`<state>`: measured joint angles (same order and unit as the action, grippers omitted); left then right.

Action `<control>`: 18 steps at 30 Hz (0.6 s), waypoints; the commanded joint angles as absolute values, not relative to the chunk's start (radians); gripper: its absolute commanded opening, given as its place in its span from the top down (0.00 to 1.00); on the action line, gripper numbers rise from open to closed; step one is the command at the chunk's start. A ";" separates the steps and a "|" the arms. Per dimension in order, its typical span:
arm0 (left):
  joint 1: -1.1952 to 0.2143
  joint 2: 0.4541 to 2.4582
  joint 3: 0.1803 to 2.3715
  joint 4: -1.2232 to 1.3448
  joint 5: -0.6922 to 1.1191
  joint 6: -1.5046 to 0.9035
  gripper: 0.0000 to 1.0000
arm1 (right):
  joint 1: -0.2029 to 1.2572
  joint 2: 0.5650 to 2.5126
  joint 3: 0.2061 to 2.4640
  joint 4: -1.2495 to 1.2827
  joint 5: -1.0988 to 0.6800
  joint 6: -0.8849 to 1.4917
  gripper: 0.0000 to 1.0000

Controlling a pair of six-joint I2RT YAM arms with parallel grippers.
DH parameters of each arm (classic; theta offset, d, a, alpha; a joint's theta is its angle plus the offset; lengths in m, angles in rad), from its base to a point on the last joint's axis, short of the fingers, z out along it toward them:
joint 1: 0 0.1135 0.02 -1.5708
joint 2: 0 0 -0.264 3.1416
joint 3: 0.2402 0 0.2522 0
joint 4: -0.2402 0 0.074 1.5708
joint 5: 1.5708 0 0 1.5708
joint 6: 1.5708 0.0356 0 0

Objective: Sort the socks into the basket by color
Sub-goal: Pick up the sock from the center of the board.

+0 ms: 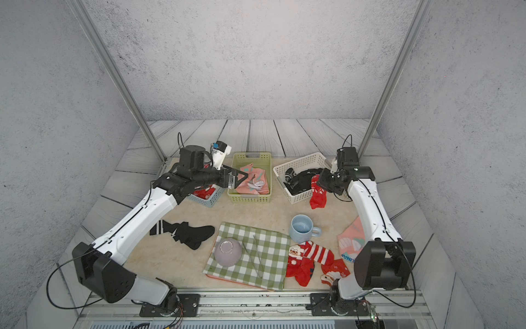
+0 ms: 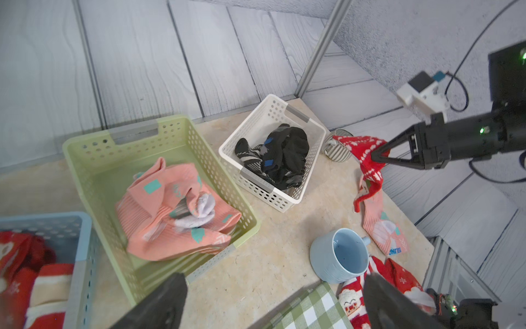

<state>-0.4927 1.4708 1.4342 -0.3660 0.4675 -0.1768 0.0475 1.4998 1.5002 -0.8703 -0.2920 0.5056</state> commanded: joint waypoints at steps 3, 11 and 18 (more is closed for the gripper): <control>-0.571 1.522 1.490 -0.255 0.498 -0.083 0.00 | 0.129 1.522 1.630 -0.931 -0.368 0.483 1.00; -0.664 1.587 1.477 -0.098 0.532 -0.089 0.00 | 0.209 1.561 1.720 -0.888 -0.474 0.486 1.00; -0.719 1.666 1.490 0.010 0.557 -0.160 0.00 | 0.254 1.562 1.727 -0.855 -0.538 0.486 1.00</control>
